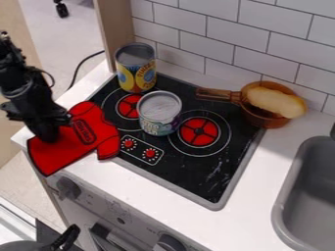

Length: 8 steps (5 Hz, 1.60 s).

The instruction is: Moved red t-shirt shaped cloth to bottom left

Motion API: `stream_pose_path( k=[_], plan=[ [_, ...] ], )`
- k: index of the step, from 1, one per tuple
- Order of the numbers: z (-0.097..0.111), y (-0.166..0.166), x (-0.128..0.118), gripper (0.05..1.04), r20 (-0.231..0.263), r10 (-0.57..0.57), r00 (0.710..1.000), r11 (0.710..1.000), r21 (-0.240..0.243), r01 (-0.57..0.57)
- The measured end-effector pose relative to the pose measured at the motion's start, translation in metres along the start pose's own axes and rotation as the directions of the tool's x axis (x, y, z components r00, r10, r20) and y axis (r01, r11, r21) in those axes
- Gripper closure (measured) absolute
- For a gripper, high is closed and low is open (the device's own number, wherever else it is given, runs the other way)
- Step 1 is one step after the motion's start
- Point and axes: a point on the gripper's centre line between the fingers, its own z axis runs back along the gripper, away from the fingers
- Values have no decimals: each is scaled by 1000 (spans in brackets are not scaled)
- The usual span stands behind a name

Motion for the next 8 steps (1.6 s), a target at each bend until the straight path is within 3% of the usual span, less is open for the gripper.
stream_pose_path(
  k=[1, 3, 4, 5, 6, 7, 8],
  plan=[
    [6, -7, 3, 1031, 13, 40, 999, 999, -27, -40],
    [45, -17, 9, 1031, 14, 67, 998, 996, -63, -66],
    [52, -30, 14, 1031, 51, 94, 994, 995, -36, -92],
    [46, -59, 10, 1031, 37, 47, 998, 998, -41, -45],
    [51, -92, 7, 1031, 64, -15, 998, 997, -73, 19],
    [54, -137, 0, 1031, 24, -74, 997, 992, -99, 76],
    [63, -180, -11, 1031, 18, -124, 992, 982, -139, 125]
  ],
)
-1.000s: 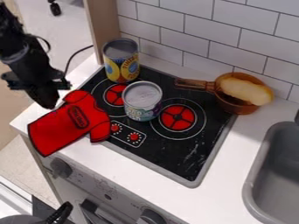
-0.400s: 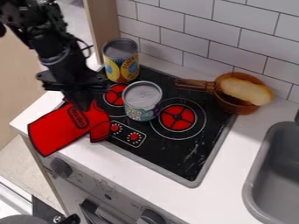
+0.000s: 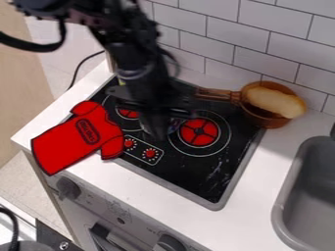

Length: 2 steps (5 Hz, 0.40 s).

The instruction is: Moved red t-shirt shaped cloth to bottom left

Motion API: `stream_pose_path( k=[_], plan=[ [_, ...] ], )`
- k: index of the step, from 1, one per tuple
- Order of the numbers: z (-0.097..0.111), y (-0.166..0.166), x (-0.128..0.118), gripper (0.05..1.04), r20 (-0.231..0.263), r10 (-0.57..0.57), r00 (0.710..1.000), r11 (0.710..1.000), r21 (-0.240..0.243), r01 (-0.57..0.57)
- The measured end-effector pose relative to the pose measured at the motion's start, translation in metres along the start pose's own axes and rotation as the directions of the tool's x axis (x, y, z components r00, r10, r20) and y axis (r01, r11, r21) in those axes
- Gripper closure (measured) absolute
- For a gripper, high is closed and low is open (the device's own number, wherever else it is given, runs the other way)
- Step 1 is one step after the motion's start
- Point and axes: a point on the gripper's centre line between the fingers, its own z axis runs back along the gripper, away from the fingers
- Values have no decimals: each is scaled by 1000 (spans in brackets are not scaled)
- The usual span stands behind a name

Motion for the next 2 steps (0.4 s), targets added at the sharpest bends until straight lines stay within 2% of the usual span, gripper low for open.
stream_pose_path(
  k=[1, 2],
  plan=[
    [7, -27, 10, 1009, 7, -28, 1000, 999, -15, 28],
    [-8, -48, 10, 864, -23, -73, 997, 997, -24, 73]
  ],
)
